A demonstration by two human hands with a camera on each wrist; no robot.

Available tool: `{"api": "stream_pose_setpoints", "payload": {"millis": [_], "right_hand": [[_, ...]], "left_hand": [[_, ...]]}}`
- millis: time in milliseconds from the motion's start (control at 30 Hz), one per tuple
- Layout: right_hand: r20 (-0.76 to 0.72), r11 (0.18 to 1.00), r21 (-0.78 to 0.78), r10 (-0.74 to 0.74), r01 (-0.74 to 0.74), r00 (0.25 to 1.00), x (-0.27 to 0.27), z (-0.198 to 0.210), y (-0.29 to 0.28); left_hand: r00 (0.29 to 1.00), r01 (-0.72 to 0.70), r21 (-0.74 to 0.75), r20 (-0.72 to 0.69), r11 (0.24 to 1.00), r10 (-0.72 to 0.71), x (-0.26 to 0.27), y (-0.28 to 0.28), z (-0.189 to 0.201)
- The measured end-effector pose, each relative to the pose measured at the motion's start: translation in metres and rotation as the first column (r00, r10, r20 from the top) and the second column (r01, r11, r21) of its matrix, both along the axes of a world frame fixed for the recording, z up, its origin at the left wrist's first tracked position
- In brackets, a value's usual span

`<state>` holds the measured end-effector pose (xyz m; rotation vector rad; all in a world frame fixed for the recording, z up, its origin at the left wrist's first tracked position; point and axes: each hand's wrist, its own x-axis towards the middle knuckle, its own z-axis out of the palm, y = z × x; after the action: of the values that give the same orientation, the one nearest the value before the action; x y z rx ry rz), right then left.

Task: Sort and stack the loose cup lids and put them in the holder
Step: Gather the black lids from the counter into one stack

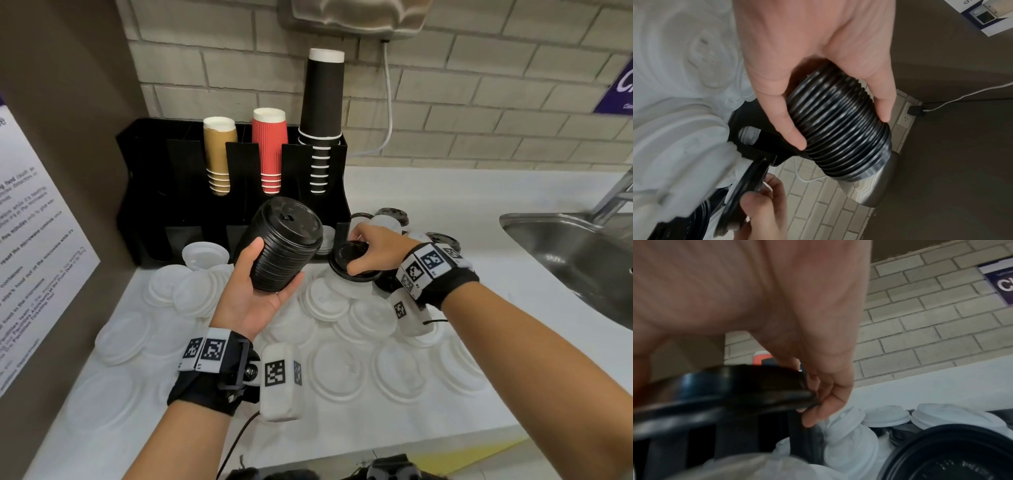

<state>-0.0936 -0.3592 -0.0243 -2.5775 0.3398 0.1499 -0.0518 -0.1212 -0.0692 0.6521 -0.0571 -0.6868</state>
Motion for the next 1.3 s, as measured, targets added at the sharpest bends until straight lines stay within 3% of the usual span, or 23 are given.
{"api": "stream_pose_setpoints", "payload": {"millis": [100,167,267,333,533,633,967,1200,1300], "right_hand": [[0.064,1.000,-0.027,0.015,-0.013,0.998,0.001,0.006,0.000],[0.179,0.989,0.145,-0.016,-0.011,0.984,-0.001,0.016,0.003],[0.346,0.844,0.528,-0.112,-0.095,0.931,-0.011,0.032,0.017],[0.410,0.783,0.593,-0.094,-0.186,0.907,-0.018,0.041,0.027],[0.480,0.901,0.355,0.052,-0.248,0.876,-0.024,0.050,0.054],[0.492,0.920,0.281,0.107,-0.274,0.864,-0.020,0.055,0.060],[0.468,0.909,0.183,0.256,-0.376,0.846,-0.017,0.067,0.065],[0.453,0.915,0.171,0.256,-0.365,0.854,-0.016,0.067,0.065],[0.461,0.935,0.189,0.186,-0.300,0.868,-0.020,0.072,0.056]], "left_hand": [[1.000,0.008,-0.023,0.012,1.000,-0.008,0.001,0.004,-0.002],[0.999,0.017,-0.031,0.031,0.999,-0.016,0.001,0.005,-0.003],[0.999,0.024,-0.042,0.041,0.999,-0.023,0.000,0.004,-0.003],[0.999,0.027,-0.038,0.036,0.999,-0.026,0.000,0.003,-0.003],[0.998,0.039,-0.012,0.051,0.999,-0.038,-0.002,-0.003,-0.002],[0.995,0.058,0.009,0.082,0.998,-0.058,-0.005,-0.004,-0.003],[0.985,0.102,0.024,0.134,0.994,-0.104,-0.004,-0.006,-0.003],[0.986,0.117,0.006,0.119,0.993,-0.117,-0.004,-0.010,-0.002],[0.991,0.111,-0.024,0.079,0.993,-0.109,-0.004,-0.011,-0.002]]}}
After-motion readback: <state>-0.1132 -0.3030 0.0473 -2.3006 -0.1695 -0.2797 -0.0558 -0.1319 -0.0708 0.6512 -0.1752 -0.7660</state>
